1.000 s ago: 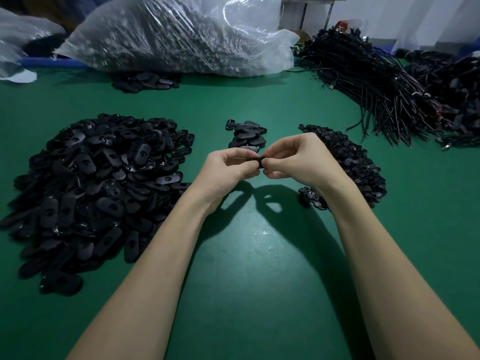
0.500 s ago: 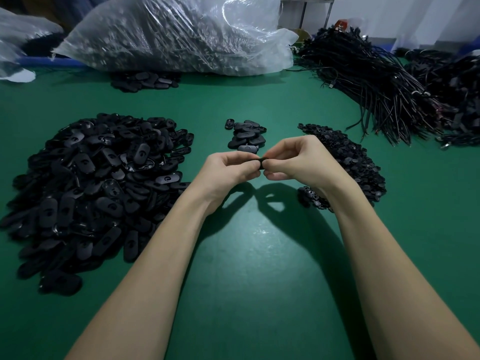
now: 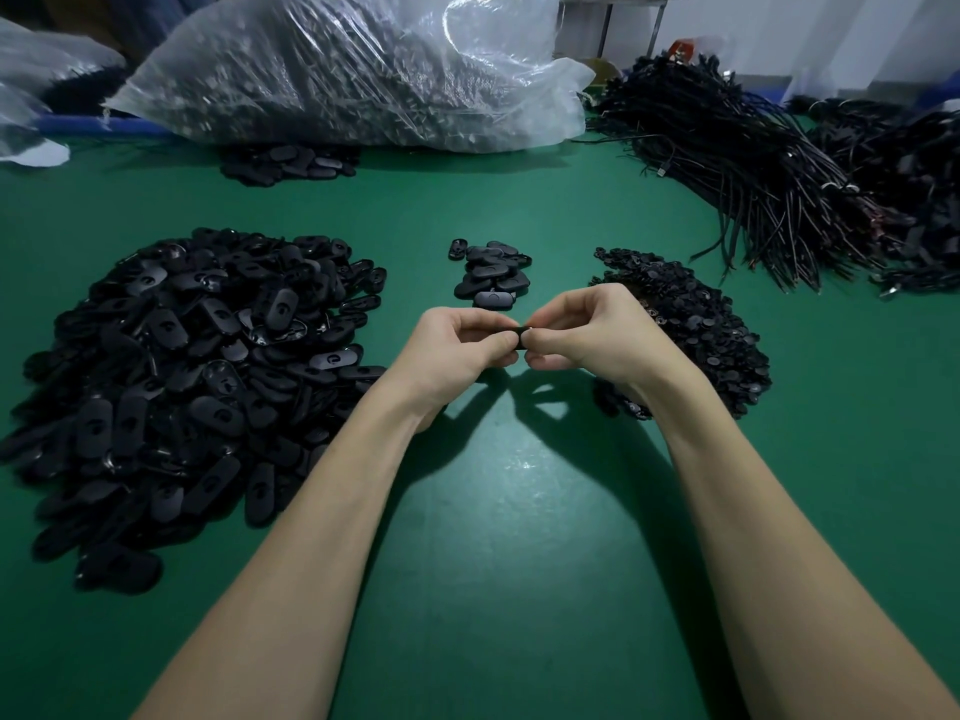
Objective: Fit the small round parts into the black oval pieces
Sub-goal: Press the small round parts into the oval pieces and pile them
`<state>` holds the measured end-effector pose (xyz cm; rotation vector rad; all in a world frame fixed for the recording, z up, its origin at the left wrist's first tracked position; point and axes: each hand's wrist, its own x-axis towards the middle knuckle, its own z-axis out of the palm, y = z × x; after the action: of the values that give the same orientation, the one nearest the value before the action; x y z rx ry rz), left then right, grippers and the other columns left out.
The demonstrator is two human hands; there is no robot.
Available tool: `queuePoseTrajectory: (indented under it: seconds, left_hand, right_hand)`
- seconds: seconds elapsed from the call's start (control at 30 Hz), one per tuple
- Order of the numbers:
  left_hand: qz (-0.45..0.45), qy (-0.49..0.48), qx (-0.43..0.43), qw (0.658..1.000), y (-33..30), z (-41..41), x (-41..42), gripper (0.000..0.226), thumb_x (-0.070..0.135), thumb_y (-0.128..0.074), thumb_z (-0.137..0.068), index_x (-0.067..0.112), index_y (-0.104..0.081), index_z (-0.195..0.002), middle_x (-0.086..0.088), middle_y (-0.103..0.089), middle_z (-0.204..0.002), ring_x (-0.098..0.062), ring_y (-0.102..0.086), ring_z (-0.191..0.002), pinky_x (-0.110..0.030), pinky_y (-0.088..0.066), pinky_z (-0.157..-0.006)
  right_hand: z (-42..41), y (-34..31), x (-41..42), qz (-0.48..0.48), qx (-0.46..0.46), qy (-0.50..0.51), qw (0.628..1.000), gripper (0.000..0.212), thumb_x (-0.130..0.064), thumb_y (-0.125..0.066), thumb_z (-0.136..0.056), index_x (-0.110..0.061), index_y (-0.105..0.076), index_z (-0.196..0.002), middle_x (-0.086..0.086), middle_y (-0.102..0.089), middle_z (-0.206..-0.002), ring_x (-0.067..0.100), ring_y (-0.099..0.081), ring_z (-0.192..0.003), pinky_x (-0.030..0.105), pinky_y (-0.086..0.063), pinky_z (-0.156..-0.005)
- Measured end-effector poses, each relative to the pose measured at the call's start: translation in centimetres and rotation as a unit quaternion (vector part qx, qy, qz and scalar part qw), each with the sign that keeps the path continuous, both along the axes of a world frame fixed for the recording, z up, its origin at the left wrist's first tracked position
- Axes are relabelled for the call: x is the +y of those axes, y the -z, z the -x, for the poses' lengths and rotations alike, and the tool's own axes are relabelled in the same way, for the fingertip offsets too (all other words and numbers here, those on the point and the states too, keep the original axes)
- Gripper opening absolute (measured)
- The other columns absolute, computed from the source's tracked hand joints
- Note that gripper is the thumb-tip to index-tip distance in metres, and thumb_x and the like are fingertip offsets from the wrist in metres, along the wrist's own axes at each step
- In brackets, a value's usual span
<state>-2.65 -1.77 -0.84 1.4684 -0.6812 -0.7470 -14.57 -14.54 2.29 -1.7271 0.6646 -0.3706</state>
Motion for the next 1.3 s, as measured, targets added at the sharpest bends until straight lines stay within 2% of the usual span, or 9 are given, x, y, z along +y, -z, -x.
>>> queuePoseTrajectory:
  seconds: [0.4, 0.6, 0.77, 0.87, 1.0, 1.1, 1.17, 1.23, 1.3]
  left_hand:
    - [-0.040, -0.012, -0.080, 0.996, 0.2, 0.0, -0.3, 0.019, 0.003, -0.069, -0.093, 0.021, -0.071, -0.087, 0.001, -0.076, -0.078, -0.011, -0.072, -0.076, -0.024, -0.058, -0.081]
    - [-0.065, -0.033, -0.116, 0.990, 0.3, -0.4, -0.3, 0.021, 0.006, -0.068, -0.093, 0.025, -0.069, -0.084, 0.002, -0.075, -0.074, -0.007, -0.070, -0.070, -0.025, -0.058, -0.078]
    - [-0.082, -0.035, -0.135, 0.987, 0.4, -0.6, -0.3, 0.022, 0.007, -0.069, -0.092, 0.026, -0.070, -0.082, 0.003, -0.075, -0.074, -0.008, -0.072, -0.072, -0.026, -0.058, -0.078]
    - [-0.081, -0.029, -0.119, 0.989, 0.4, -0.7, -0.2, 0.018, 0.009, -0.071, -0.091, 0.025, -0.072, -0.083, 0.002, -0.077, -0.076, -0.011, -0.075, -0.077, -0.030, -0.059, -0.083]
    - [-0.070, -0.066, -0.122, 0.988, 0.5, -0.2, -0.4, 0.015, 0.010, -0.071, -0.090, 0.024, -0.072, -0.084, -0.004, -0.078, -0.080, -0.020, -0.075, -0.082, -0.039, -0.060, -0.088]
    - [-0.052, -0.098, -0.091, 0.990, 0.6, 0.0, -0.5, 0.013, 0.011, -0.071, -0.088, 0.025, -0.072, -0.085, -0.005, -0.078, -0.081, -0.028, -0.074, -0.088, -0.043, -0.059, -0.090]
    - [-0.049, -0.110, -0.068, 0.990, 0.6, -0.2, -0.5, 0.014, 0.011, -0.072, -0.086, 0.026, -0.072, -0.085, -0.003, -0.078, -0.079, -0.025, -0.075, -0.083, -0.041, -0.060, -0.089]
    - [-0.043, -0.123, -0.049, 0.990, 0.6, -0.4, -0.5, 0.015, 0.010, -0.074, -0.085, 0.025, -0.072, -0.084, -0.003, -0.078, -0.079, -0.022, -0.076, -0.080, -0.040, -0.060, -0.088]
    - [-0.035, -0.126, -0.038, 0.991, 0.6, -0.4, -0.5, 0.014, 0.009, -0.074, -0.086, 0.024, -0.073, -0.086, -0.004, -0.078, -0.081, -0.023, -0.076, -0.081, -0.038, -0.060, -0.087]
  right_hand:
    - [-0.3, 0.4, 0.1, 0.008, 0.004, 0.011, 1.000, 0.010, 0.006, -0.077, -0.084, -0.003, -0.072, -0.085, 0.015, -0.076, -0.080, 0.020, -0.076, -0.069, 0.023, -0.061, -0.065]
    - [-1.1, 1.2, 0.5, 0.055, 0.026, 0.044, 0.997, 0.011, 0.000, -0.078, -0.080, -0.009, -0.073, -0.079, 0.008, -0.077, -0.073, 0.023, -0.078, -0.071, 0.037, -0.065, -0.077]
    - [-1.2, 1.5, 0.5, 0.032, 0.023, 0.040, 0.998, 0.011, 0.002, -0.077, -0.080, -0.008, -0.071, -0.081, 0.009, -0.077, -0.072, 0.023, -0.078, -0.071, 0.033, -0.064, -0.075]
    - [-1.0, 1.4, 0.3, 0.013, 0.010, 0.017, 1.000, 0.010, 0.001, -0.079, -0.083, -0.006, -0.071, -0.084, 0.008, -0.077, -0.072, 0.024, -0.078, -0.072, 0.029, -0.064, -0.072]
    - [-1.6, 1.7, 0.6, 0.063, 0.014, 0.042, 0.997, 0.013, 0.001, -0.076, -0.082, -0.011, -0.071, -0.080, 0.005, -0.076, -0.070, 0.025, -0.078, -0.072, 0.040, -0.065, -0.080]
    - [-1.6, 1.8, 0.6, 0.046, -0.024, 0.023, 0.998, 0.013, 0.003, -0.074, -0.086, -0.009, -0.072, -0.090, 0.009, -0.077, -0.080, 0.027, -0.078, -0.076, 0.040, -0.065, -0.081]
    - [-1.3, 1.7, 0.4, 0.094, -0.033, -0.010, 0.995, 0.021, 0.000, -0.077, -0.085, -0.016, -0.074, -0.099, 0.007, -0.077, -0.085, 0.019, -0.077, -0.071, 0.028, -0.063, -0.073]
    - [-1.3, 1.7, 0.4, 0.219, -0.020, -0.019, 0.975, 0.024, -0.007, -0.081, -0.082, -0.024, -0.076, -0.098, -0.005, -0.075, -0.081, 0.004, -0.070, -0.061, 0.015, -0.054, -0.063]
    - [-1.6, 1.8, 0.4, 0.307, -0.004, -0.005, 0.952, 0.021, -0.015, -0.081, -0.082, -0.029, -0.077, -0.096, -0.010, -0.073, -0.080, 0.000, -0.065, -0.059, 0.017, -0.053, -0.064]
